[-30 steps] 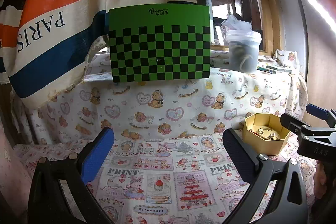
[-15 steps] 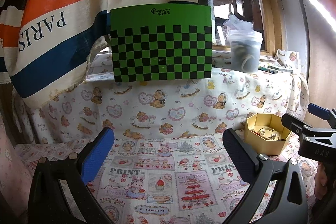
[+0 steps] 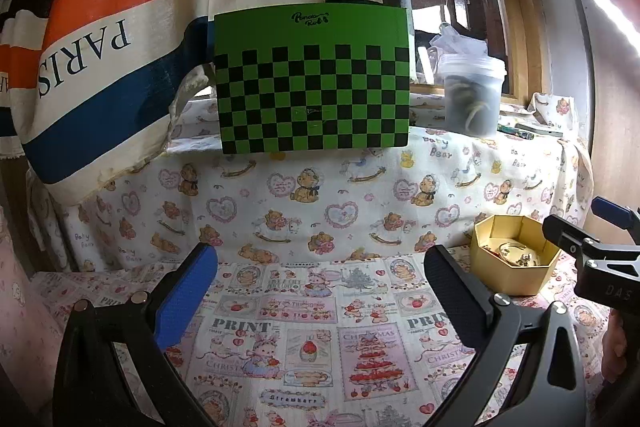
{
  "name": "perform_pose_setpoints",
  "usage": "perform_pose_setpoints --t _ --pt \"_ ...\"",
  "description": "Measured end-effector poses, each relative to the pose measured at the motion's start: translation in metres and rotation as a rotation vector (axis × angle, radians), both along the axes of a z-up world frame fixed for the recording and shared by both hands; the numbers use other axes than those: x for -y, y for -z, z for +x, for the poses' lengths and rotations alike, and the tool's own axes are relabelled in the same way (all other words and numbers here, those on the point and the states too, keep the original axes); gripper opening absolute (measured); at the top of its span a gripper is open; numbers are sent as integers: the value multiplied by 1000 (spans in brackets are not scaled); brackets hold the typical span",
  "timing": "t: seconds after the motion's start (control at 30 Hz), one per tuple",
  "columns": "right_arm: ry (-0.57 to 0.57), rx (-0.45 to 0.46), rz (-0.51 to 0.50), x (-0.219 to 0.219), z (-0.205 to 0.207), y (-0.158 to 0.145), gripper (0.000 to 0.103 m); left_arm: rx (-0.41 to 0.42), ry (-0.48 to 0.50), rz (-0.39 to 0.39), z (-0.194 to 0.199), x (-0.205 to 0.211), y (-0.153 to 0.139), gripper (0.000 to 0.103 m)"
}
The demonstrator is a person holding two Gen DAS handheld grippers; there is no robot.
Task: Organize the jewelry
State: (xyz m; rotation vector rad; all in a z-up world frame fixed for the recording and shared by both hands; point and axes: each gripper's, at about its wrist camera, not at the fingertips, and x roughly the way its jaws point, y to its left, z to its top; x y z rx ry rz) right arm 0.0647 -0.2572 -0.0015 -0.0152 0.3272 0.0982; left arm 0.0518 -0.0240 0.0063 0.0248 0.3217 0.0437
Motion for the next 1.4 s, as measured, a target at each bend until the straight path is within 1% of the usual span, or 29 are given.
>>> perform_pose_setpoints --t 1.4 --pt "-2 7 -13 -2 -1 1 103 -4 -2 6 1 2 0 103"
